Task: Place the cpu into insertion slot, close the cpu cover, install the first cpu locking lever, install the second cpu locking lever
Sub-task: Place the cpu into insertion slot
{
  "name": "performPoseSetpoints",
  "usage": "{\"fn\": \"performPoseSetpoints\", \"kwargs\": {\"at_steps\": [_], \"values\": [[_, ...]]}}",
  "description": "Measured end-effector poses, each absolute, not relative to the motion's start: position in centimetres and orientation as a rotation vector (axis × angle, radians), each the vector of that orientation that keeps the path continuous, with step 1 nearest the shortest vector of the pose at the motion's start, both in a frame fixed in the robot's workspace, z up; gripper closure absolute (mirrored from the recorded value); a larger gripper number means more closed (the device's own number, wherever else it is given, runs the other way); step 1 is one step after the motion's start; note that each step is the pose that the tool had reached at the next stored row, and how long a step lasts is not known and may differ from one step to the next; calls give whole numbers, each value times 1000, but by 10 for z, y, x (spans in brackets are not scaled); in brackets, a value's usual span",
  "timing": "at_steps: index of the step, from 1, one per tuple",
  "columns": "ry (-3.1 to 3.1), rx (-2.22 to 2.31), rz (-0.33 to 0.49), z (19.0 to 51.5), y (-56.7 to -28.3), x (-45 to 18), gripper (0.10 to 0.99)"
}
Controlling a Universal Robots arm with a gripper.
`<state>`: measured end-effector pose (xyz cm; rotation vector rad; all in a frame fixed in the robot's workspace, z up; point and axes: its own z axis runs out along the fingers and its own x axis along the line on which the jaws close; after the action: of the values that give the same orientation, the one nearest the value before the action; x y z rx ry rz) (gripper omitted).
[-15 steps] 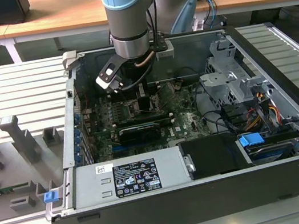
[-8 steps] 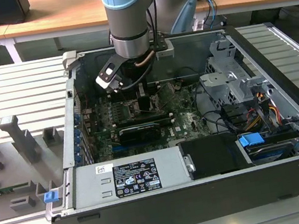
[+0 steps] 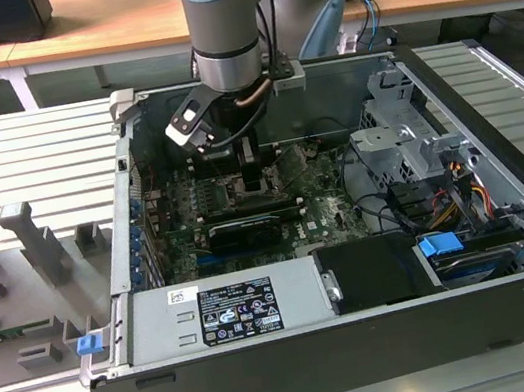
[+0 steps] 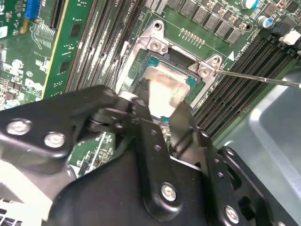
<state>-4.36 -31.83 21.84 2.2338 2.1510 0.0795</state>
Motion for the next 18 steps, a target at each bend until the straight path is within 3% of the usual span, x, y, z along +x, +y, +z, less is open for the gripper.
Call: {"fn": "performPoseSetpoints", "kwargs": {"at_steps": [3,18], "values": [[2151,2233,77,222,-318,-43,980],[2151,2233,76,228,-318,-43,980]]}}
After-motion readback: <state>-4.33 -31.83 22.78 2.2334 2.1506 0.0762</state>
